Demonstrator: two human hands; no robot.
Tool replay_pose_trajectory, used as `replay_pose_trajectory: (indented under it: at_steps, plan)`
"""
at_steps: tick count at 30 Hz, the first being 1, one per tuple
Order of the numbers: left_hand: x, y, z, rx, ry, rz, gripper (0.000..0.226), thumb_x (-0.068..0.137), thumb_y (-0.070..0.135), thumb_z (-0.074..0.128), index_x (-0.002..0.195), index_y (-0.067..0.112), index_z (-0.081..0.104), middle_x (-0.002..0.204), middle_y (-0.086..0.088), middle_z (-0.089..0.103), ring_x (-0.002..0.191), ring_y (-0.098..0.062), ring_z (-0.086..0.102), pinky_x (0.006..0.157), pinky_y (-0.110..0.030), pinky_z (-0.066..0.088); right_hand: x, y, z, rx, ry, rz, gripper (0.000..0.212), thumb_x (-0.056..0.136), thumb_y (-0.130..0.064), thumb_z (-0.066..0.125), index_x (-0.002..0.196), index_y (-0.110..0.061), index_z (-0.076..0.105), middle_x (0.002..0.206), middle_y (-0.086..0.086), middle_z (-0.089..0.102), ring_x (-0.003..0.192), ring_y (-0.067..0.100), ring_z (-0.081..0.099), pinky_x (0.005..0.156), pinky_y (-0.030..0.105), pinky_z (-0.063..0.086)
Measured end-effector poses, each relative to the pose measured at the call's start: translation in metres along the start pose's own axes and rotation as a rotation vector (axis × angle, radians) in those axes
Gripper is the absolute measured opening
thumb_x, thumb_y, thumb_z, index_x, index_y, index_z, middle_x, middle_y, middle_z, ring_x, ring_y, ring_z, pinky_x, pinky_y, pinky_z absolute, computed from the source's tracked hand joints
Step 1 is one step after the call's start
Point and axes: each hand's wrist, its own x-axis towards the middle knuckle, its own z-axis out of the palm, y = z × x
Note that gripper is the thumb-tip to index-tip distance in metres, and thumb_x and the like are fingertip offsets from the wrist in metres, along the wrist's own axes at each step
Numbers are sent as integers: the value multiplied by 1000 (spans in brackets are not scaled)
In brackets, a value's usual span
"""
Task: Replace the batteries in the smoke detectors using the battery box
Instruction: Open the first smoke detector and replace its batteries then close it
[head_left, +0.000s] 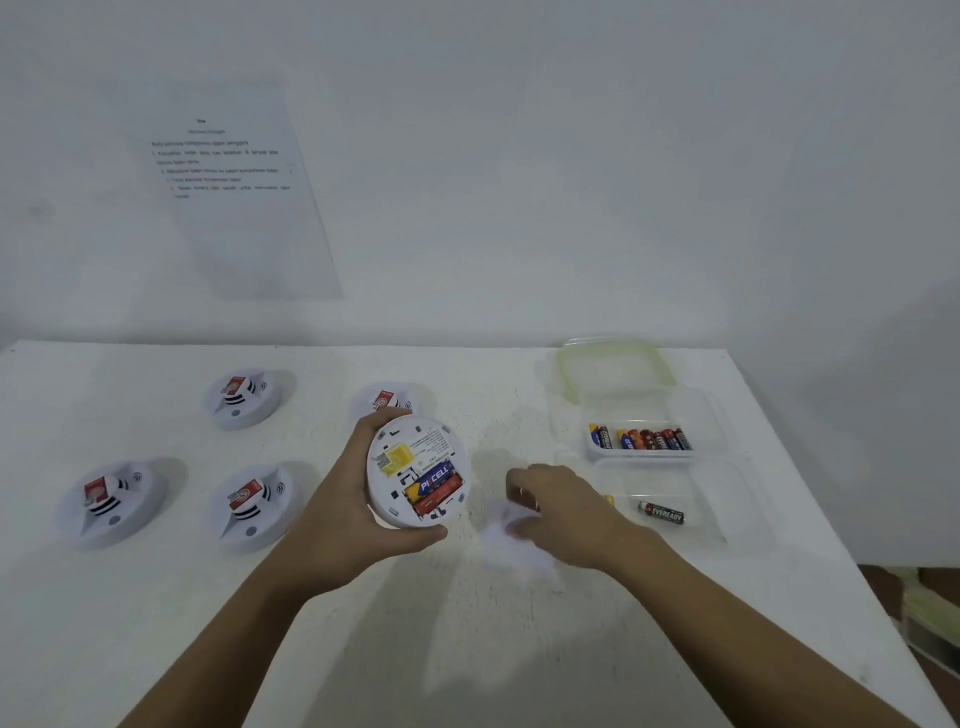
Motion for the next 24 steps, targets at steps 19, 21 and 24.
replay_pose_trajectory:
  at_steps: [19,21,24]
  plan:
    - [19,29,27,59,61,154,89,61,25,92,135,29,41,126,23,55,120,-12,59,95,-29,56,-5,-54,-19,-12,799,-366,34,97,-29,51,125,-25,70,115,2,67,106,18,60,87,28,52]
    - [19,30,29,60,71,153,91,61,28,92,137,24,41,127,24,55,120,-12,59,96,-31,56,-5,-57,-16,-35,740,-340,39,96,-40,49,128,-27,67,123,2,65,114,20,56,93,28,49]
    - [19,26,27,64,86,129,94,62,30,91,141,23,41,132,22,55,125,-13,57,102,-41,53,-7,-56,-18,84,532,-298,52,94,-59,43,136,-33,60,140,-5,51,130,13,40,101,17,35]
